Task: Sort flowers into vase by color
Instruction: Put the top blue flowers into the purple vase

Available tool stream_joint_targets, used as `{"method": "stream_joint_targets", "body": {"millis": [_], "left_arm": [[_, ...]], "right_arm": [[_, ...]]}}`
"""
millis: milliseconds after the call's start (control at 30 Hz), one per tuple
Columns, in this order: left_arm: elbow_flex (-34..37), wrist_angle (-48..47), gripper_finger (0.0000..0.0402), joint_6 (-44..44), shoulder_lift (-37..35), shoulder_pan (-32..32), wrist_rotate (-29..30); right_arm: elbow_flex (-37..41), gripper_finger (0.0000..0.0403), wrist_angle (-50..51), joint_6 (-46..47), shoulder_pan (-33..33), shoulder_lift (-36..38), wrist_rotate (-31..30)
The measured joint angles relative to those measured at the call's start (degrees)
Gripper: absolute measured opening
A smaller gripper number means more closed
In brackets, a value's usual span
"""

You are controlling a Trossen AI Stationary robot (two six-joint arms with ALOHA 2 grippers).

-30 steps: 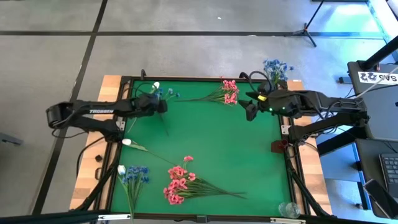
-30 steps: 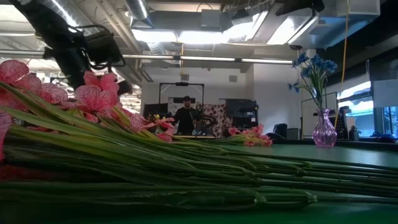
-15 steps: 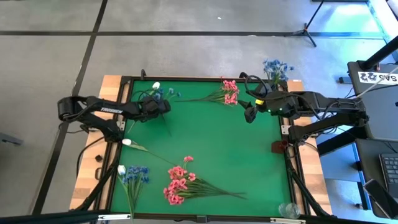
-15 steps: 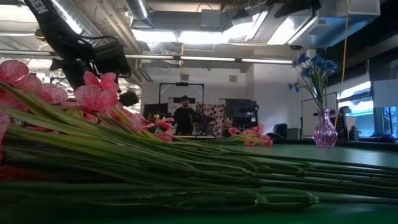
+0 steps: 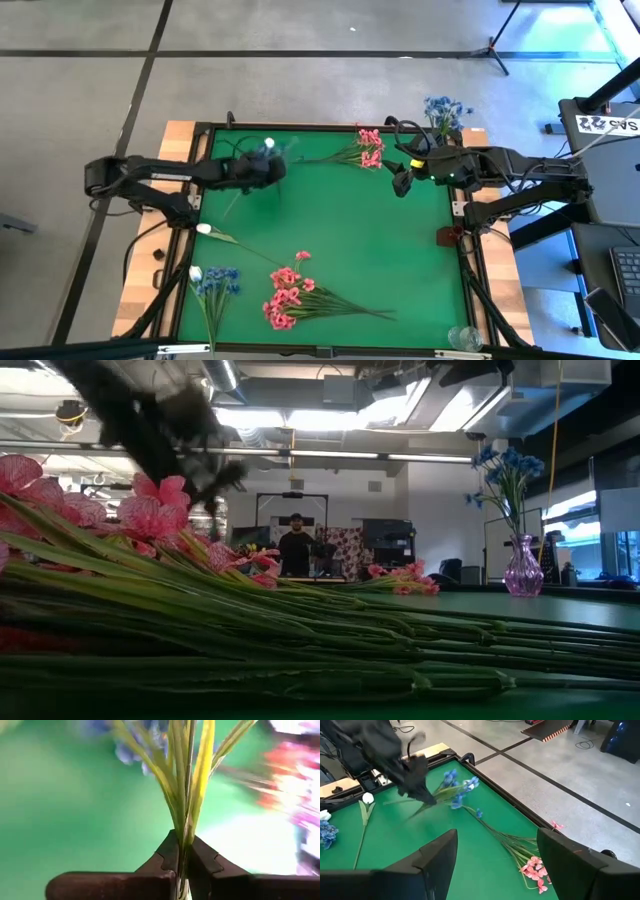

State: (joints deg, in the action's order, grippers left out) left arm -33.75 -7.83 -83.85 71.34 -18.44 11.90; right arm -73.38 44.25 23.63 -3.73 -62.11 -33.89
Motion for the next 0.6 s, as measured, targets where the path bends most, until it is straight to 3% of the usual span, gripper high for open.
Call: {"method": "stream_joint_targets", "body": {"millis": [167, 333, 600], "left_arm": [[-6.9, -2.4, 0.0011, 6.9, -6.3, -0.3, -10.9], [-7.6, -3.7, 0.001, 6.0, -10.8, -4.1, -24.2], [-7.6, 17.5, 0.001, 13.3, -11.2, -4.2, -24.4]], "right_arm": [[0.0, 0.027, 0.0, 0.0, 0.0, 0.0, 0.0], [0.0, 0.027, 0.1, -0.2, 0.0, -0.4, 0.0], [0.0, 0.027, -0.9, -1.7, 0.0, -2.3, 5.4]]}}
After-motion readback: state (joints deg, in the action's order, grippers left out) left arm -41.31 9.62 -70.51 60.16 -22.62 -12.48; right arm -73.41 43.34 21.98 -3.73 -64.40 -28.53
